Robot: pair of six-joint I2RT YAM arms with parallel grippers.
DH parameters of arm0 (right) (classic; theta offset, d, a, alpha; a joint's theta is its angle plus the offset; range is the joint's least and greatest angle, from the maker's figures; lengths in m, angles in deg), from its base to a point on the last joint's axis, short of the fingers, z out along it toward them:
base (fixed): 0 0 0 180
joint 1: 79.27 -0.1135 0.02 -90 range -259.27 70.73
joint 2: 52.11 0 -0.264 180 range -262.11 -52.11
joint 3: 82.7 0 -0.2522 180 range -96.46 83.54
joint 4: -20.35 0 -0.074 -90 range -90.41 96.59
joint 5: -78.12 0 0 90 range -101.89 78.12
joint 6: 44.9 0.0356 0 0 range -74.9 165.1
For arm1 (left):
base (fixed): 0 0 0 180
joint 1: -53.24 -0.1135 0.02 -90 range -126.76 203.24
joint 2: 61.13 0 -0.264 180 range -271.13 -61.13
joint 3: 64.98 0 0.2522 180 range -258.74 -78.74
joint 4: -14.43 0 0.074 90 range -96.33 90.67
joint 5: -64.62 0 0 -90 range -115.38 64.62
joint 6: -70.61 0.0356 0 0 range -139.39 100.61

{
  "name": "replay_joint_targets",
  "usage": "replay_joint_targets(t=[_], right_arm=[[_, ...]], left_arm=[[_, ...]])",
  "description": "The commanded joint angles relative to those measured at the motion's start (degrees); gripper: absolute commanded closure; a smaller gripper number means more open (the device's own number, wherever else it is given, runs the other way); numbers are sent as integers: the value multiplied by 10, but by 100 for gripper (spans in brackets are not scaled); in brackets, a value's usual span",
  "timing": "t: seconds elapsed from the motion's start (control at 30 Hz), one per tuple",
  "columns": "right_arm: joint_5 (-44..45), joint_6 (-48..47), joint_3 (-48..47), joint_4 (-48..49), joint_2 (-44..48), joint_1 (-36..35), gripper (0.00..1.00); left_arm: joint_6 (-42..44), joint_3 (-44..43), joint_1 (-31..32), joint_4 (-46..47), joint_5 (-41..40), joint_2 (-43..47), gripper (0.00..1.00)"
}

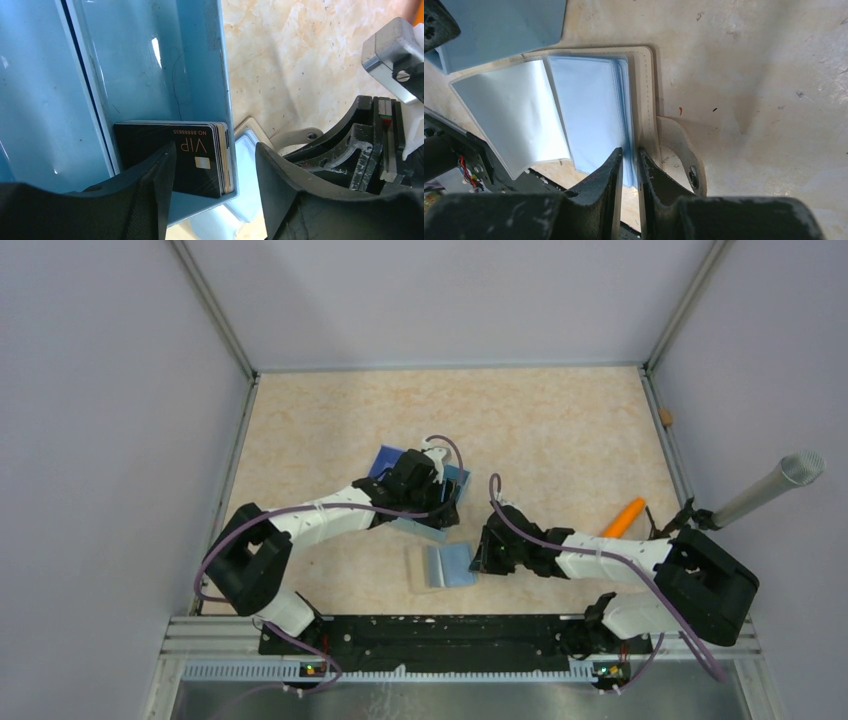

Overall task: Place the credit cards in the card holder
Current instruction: Pick up the credit card from the storage box.

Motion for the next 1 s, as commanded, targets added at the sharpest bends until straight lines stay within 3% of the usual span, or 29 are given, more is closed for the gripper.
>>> replay_joint_targets(t=[0.0,0.63,0.97], right_arm=[[2,2,10,-1,2,-3,84],[2,4,14,4,-2,-3,84],[2,5,14,3,0,-3,84]], left_arm=[[-5,-5,3,23,32,9,39],[-5,1,11,20,32,18,63],[9,-5,11,-3,-6,16,68]])
